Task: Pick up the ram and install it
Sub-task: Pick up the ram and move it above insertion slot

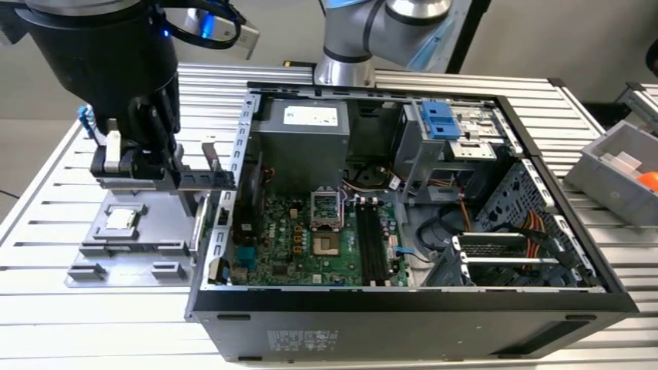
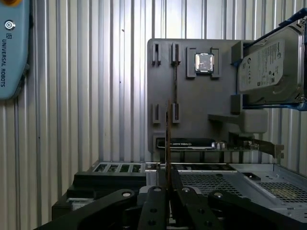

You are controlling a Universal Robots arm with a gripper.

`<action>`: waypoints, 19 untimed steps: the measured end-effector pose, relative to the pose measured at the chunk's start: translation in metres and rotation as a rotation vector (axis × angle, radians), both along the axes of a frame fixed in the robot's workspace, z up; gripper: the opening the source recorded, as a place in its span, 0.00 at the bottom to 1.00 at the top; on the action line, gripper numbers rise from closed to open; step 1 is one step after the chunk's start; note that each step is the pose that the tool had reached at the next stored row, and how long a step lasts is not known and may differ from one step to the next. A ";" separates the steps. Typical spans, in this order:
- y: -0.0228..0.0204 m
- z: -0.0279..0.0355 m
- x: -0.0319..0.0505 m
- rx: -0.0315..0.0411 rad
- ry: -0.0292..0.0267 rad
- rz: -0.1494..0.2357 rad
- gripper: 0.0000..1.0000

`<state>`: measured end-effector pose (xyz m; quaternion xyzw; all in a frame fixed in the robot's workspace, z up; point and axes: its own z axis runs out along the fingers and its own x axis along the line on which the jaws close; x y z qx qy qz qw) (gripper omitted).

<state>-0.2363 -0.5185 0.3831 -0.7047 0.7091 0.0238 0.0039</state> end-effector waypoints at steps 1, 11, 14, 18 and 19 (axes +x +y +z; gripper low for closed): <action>0.0001 0.0000 0.0009 0.0000 0.0000 0.000 0.00; 0.0013 0.0000 0.0121 -0.0001 0.0001 0.000 0.00; 0.0019 0.0000 0.0160 0.0000 0.0001 0.000 0.00; 0.0029 0.0001 0.0214 -0.0001 0.0002 0.000 0.00; 0.0031 0.0000 0.0226 0.0000 0.0001 0.000 0.00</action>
